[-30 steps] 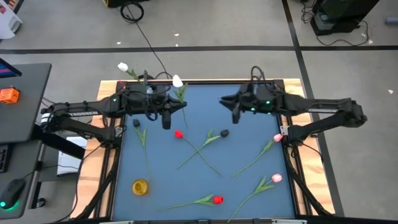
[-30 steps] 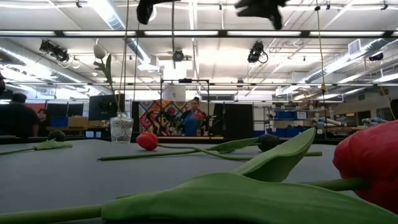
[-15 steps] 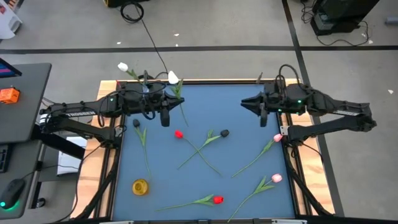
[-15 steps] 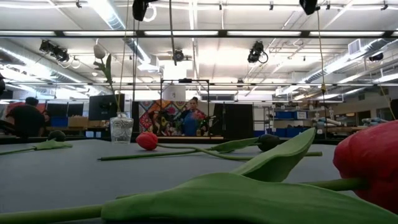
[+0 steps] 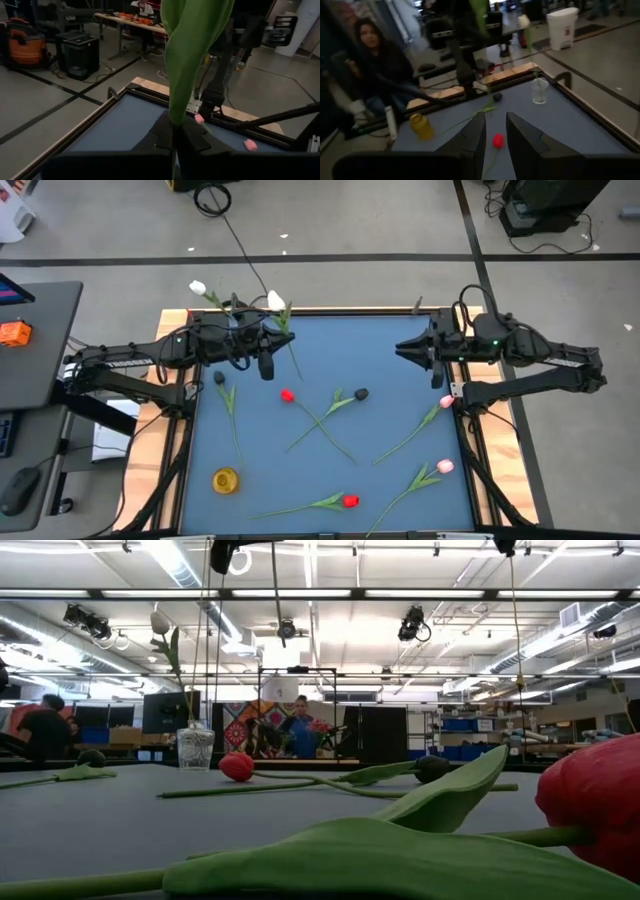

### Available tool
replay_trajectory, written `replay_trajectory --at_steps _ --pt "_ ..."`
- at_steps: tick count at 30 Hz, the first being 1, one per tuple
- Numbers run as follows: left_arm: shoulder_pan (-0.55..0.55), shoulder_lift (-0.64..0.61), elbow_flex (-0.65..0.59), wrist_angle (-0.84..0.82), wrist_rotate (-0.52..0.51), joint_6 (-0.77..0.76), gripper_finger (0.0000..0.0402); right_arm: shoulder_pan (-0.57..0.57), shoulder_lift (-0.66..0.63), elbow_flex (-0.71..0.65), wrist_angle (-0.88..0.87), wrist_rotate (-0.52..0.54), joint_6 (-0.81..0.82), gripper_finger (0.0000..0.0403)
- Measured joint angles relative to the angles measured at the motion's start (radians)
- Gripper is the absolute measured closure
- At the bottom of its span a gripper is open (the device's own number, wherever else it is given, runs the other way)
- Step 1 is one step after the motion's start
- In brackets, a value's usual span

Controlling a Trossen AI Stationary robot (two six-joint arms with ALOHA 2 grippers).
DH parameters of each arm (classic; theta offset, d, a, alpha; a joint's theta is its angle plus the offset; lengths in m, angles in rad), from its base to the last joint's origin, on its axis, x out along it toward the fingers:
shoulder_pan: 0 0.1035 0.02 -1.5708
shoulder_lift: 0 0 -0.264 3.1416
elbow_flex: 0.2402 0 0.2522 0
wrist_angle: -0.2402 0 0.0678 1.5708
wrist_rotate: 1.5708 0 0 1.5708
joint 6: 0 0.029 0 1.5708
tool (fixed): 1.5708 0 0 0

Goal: Sort flowers into vase by color
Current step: Put the white tulip into the transparent vase

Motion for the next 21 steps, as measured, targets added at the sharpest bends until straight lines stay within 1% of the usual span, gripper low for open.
replay_trajectory --at_steps 11,21 --pt "-0.001 0.0 0.0 0.013 -0.041 -0.004 0.0391 -0.001 0.001 0.0 0.003 -0.013 -0.032 0.0319" --pt "-0.001 0.0 0.0 0.026 -0.042 0.001 0.0391 -0.001 0.005 0.0 0.003 -0.013 -0.032 0.0319"
